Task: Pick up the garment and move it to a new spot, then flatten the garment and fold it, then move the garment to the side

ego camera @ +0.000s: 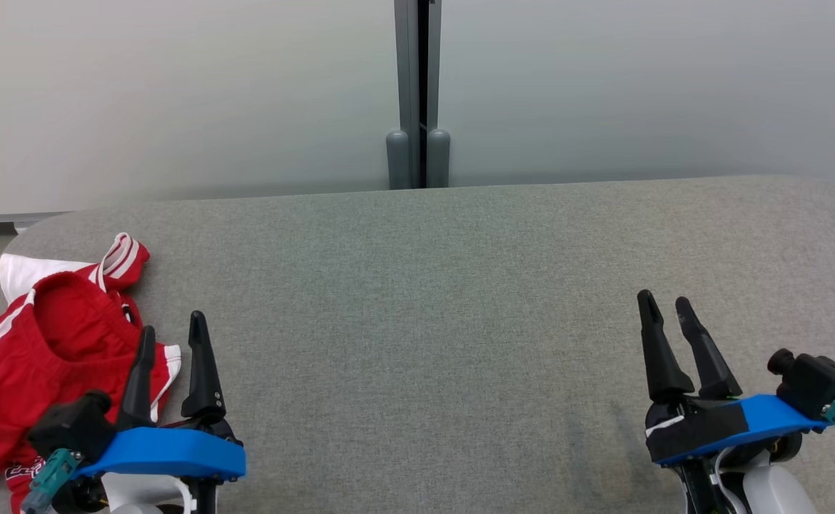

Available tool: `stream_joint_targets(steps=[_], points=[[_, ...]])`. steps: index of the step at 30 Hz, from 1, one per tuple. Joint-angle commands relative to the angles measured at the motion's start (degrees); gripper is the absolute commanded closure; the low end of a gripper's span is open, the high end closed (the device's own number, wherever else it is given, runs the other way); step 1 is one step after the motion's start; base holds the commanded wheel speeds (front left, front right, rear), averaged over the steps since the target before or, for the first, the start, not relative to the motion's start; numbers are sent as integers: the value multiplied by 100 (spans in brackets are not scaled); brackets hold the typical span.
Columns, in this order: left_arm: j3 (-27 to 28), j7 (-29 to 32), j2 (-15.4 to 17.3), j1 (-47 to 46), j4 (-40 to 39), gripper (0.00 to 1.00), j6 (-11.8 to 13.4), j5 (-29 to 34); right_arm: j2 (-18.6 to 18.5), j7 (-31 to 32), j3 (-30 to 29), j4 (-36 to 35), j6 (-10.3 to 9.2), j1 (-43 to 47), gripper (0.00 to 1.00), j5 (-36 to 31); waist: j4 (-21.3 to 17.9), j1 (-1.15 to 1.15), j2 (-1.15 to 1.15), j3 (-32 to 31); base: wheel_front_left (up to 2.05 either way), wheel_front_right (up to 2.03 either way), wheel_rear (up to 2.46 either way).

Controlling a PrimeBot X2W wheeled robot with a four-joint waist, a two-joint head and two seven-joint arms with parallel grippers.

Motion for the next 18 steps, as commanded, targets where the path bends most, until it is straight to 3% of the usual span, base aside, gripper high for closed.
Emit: stream_joint_targets(steps=[1, 18], points=[[-40, -62, 52, -101, -46, 0, 32, 178, 1, -61, 25, -25, 10, -144, 0, -176, 0, 0, 0, -4, 0, 0, 0], [-238, -301, 111, -109, 3, 0, 128, 1026, -30, -299, 220, 165, 12, -203, 0, -1029, 17, 0, 0, -37, 0, 0, 0]])
